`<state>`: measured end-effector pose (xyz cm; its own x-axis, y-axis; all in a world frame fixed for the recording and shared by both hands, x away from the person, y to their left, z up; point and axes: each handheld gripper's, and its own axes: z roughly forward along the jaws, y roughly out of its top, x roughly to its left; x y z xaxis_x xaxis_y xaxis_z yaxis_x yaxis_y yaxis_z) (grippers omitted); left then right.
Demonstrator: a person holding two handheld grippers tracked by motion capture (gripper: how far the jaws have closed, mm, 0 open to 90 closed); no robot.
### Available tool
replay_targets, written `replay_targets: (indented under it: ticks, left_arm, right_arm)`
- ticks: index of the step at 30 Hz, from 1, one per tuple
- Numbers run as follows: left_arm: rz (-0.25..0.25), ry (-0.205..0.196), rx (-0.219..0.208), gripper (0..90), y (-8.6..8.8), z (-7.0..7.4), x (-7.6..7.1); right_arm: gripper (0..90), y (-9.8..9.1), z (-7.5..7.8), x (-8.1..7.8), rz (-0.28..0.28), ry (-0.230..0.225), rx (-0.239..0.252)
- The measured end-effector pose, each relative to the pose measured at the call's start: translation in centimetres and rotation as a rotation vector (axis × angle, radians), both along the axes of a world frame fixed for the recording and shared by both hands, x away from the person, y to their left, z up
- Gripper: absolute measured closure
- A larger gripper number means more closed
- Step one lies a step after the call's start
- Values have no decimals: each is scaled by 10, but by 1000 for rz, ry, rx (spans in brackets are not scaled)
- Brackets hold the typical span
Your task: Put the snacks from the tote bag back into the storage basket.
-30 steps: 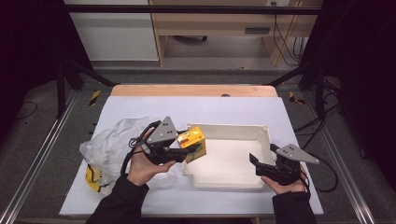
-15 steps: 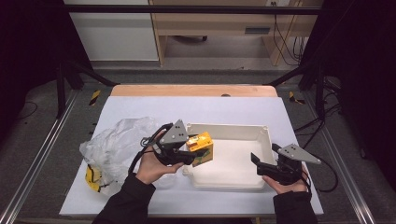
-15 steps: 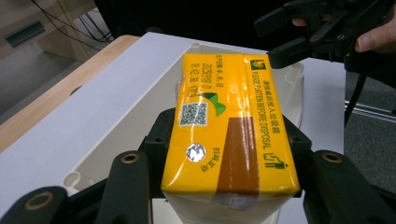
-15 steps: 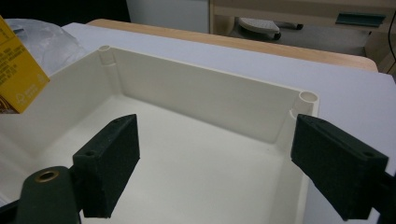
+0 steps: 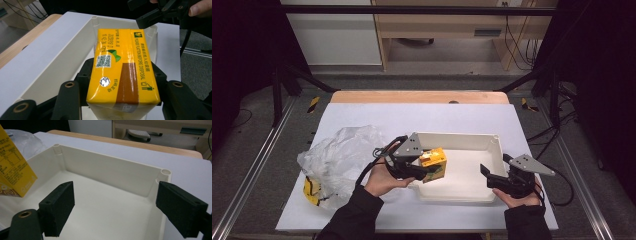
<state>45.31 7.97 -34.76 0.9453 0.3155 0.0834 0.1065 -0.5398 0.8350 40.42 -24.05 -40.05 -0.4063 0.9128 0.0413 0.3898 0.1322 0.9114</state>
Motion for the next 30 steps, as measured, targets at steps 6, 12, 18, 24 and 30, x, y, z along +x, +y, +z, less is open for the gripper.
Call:
replay_targets:
  ticks: [6,12,18,24,30]
  left_arm:
    - [-28,6,16,508,-4,-8,3]
    - [-58,9,22,507,-4,-15,5]
    - [-90,14,36,507,-7,-23,6]
    - [-123,21,59,507,-9,-32,7]
    - [-140,36,71,507,-10,-42,9]
  right_arm:
    - [155,0,0,0,0,0,-1]
    - [156,0,-1,0,-1,0,-3]
    - [155,1,-1,0,1,2,-3]
    - [156,1,-1,1,0,1,-6]
    - [155,1,-2,1,1,0,-8]
